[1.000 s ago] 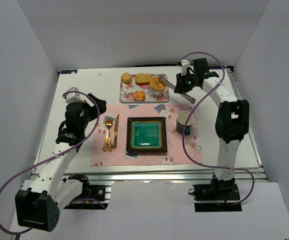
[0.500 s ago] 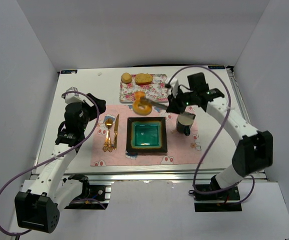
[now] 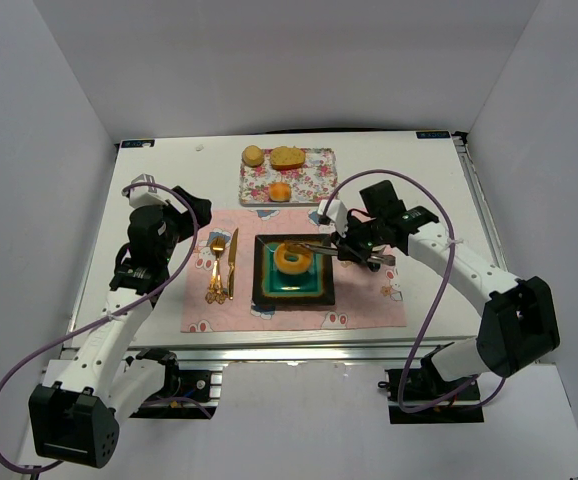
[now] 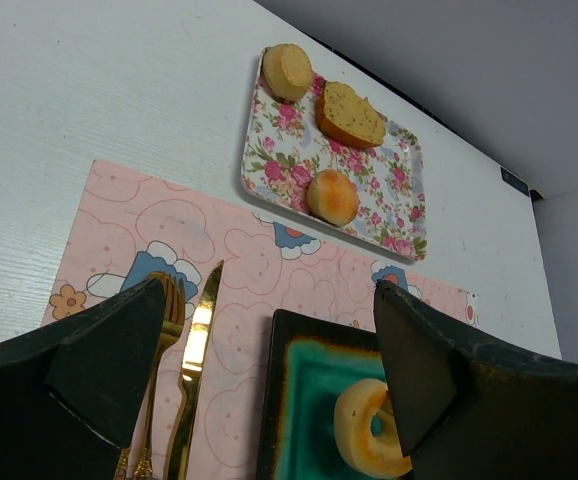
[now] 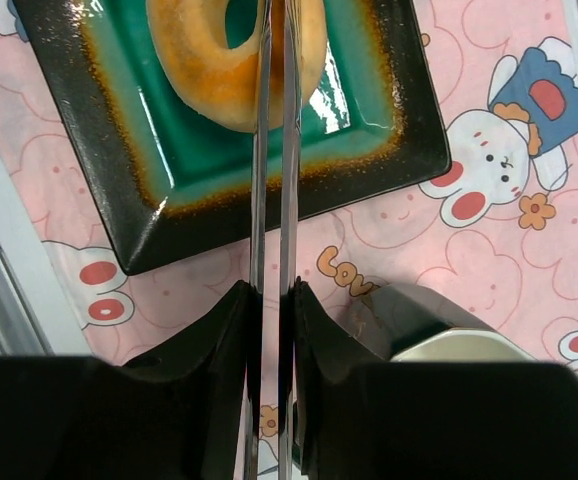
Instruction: Place the bread
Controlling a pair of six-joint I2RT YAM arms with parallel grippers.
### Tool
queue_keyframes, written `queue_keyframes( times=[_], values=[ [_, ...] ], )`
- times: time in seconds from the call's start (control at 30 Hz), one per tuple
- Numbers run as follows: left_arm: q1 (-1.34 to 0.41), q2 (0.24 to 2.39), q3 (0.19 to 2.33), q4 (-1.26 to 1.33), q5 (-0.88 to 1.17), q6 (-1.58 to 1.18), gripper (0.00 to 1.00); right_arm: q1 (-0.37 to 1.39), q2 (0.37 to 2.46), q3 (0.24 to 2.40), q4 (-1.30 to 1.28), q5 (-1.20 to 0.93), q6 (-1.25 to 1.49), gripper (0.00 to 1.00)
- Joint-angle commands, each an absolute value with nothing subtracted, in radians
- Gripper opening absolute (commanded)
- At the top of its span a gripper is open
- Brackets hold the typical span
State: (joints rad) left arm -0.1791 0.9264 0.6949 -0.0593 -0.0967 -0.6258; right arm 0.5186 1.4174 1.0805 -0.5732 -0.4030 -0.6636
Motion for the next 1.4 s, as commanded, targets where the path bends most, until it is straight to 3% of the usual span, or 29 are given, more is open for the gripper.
queue_keyframes(
  times=[0.0,0.07,0.27,1.0,1.37],
  values=[
    [-0.183,0.897,0.684,-0.044,-0.095,-0.618,0.94,0.529,1.417,1.088,-0.523,-0.379,-0.684,0.23],
    [-0.183,0.893,0.683,-0.046,-0.097,-0.618,0.94,0.534,1.42,1.094,-0.531,-0.38,-0.69,0.31],
    [-0.183,0.87,0.663,-0.037,-0.104,-0.63,0.94,0.535,1.422,1.098,-0.545,-0.376,-0.696,0.44],
    [-0.183,0.865,0.669,-0.046,-0.106,-0.621,0.94,0.534,1.37,1.19,-0.512,-0.42,-0.609,0.48],
    [-0.183,0.856,0.678,-0.06,-0.106,-0.624,0.94,0.532,1.572,1.374,-0.35,-0.311,-0.627,0.42]
  ],
)
